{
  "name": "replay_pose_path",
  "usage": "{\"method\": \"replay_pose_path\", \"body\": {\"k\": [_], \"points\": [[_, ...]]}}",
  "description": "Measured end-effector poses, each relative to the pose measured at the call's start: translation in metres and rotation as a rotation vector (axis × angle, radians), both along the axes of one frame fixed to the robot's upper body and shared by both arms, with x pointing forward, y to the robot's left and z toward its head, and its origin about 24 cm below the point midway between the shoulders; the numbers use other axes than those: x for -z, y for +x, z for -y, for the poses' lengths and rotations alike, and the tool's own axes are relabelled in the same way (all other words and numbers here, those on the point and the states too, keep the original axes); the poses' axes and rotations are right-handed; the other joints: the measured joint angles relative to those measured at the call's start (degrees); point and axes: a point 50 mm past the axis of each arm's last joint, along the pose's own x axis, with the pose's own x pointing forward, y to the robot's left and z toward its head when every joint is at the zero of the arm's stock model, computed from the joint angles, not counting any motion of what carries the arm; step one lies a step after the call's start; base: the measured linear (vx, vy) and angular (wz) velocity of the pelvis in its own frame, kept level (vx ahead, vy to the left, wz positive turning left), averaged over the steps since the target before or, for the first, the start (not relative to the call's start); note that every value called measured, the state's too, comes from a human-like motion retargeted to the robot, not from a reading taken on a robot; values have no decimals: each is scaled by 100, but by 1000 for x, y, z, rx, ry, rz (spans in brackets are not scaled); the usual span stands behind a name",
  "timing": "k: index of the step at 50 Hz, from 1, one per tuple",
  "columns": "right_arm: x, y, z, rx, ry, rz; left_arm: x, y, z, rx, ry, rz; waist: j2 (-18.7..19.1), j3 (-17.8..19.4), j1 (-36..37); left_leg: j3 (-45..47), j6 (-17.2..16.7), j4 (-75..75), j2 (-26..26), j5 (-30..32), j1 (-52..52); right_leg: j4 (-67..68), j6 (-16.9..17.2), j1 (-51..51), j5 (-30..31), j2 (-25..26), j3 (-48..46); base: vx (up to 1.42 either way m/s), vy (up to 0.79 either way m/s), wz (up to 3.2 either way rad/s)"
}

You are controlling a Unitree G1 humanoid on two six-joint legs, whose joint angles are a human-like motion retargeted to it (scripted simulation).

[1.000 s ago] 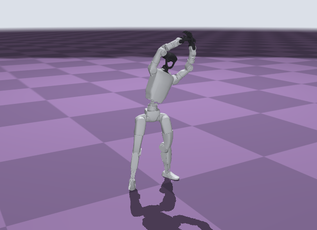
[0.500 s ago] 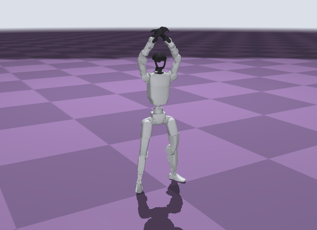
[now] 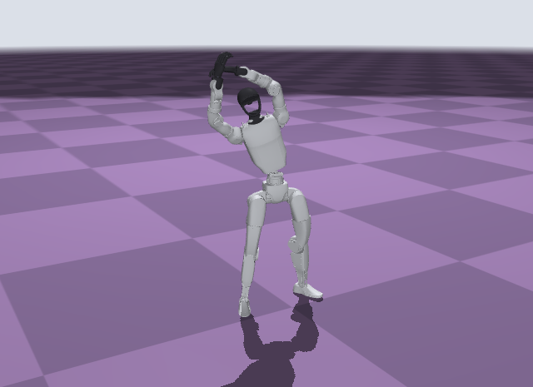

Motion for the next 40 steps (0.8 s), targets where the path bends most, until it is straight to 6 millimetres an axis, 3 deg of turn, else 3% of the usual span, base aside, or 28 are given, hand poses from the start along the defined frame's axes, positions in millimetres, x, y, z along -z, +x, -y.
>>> {"method": "replay_pose_path", "body": {"k": [12,21,30,40], "points": [[17,23,14,-81,68,-31,15,13,17,-67,126,-47,668,161,-524,98,-50,-74,-97,130,28,-16,0,-61,-57,-64,121,0,0,0],[25,36,26,-84,118,-52,26,21,30,-86,181,-50,945,373,-874,98,-90,-106,-167,212,9,0,0,-96,-96,-130,130,0,0,0],[31,49,27,-89,113,-101,29,33,27,-101,180,-85,843,326,-1064,44,-70,-108,-194,207,5,21,0,-63,-156,-173,83,0,0,0],[24,46,21,-35,88,-100,22,36,18,-73,117,-116,395,115,-867,9,9,-90,3,174,-15,61,0,-76,-174,26,22,0,-1,0]]}}
